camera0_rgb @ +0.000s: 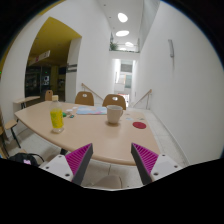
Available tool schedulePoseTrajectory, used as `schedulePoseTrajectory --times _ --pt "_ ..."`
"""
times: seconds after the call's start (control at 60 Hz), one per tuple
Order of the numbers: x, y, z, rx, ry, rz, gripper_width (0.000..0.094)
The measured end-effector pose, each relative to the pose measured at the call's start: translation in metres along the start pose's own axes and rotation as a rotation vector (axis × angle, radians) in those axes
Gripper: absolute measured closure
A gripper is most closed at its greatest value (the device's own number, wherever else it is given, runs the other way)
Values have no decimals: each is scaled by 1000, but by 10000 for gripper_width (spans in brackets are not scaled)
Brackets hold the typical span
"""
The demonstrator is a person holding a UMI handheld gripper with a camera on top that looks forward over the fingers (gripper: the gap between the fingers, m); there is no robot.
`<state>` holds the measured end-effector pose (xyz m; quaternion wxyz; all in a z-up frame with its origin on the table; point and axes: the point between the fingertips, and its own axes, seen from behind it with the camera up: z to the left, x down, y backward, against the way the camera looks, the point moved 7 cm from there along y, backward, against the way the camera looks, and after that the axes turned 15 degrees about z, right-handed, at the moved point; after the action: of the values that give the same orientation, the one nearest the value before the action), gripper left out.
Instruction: Pour water
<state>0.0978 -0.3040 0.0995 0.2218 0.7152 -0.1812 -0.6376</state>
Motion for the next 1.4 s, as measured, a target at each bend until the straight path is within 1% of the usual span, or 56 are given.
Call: schedulePoseTrajectory --times 0.017,0.167,0.267,0.283,0.317,0.4,0.417,0.517,0.533,0.55,0.6,0.667,0.683,0.75,0.8,0.867,0.9,0.933,0.967,0.983,1.0,1.1,1.167,1.233,1.317,1.4 --pt "4 7 16 3 -1 -1 94" --pt "-4 4 26 -31 -6 -14 96" --pt "-15 -3 57 -82 -23 -29 93" --pt "-9 9 42 -103 -29 -32 93" --pt "-22 -8 71 -133 -36 -38 96" --pt "-36 -26 120 -227 -46 -45 97" --pt "-33 -20 120 -242 -53 -42 96" --pt "-59 -58 184 -296 -54 -56 97" --pt "-57 -52 185 -303 -53 -57 96" --pt "-65 -70 201 -304 -48 -62 98" --pt "-77 -86 227 -308 -30 -85 99" --pt "-91 -111 255 -282 -7 -99 99" --pt "-88 -100 250 -280 -1 -106 102" --pt "-103 -133 274 -231 22 -97 102" --pt "-115 -148 284 -200 40 -124 103" --pt "-126 -163 289 -141 61 -135 110" --pt "-133 -170 292 -122 64 -154 133" --pt "-135 -177 293 -107 65 -150 199" --pt "-134 -179 289 -86 66 -135 330" --pt "-132 -181 288 -82 67 -128 436" --pt "-133 -181 289 -89 59 -130 442" --pt "-133 -186 287 -102 29 -127 593" --pt "-135 -187 285 -131 16 -125 628" --pt "-143 -193 282 -183 -14 -105 628" --pt "-173 -204 264 -238 -127 -130 630" --pt "-213 -210 242 -329 -315 -140 630"
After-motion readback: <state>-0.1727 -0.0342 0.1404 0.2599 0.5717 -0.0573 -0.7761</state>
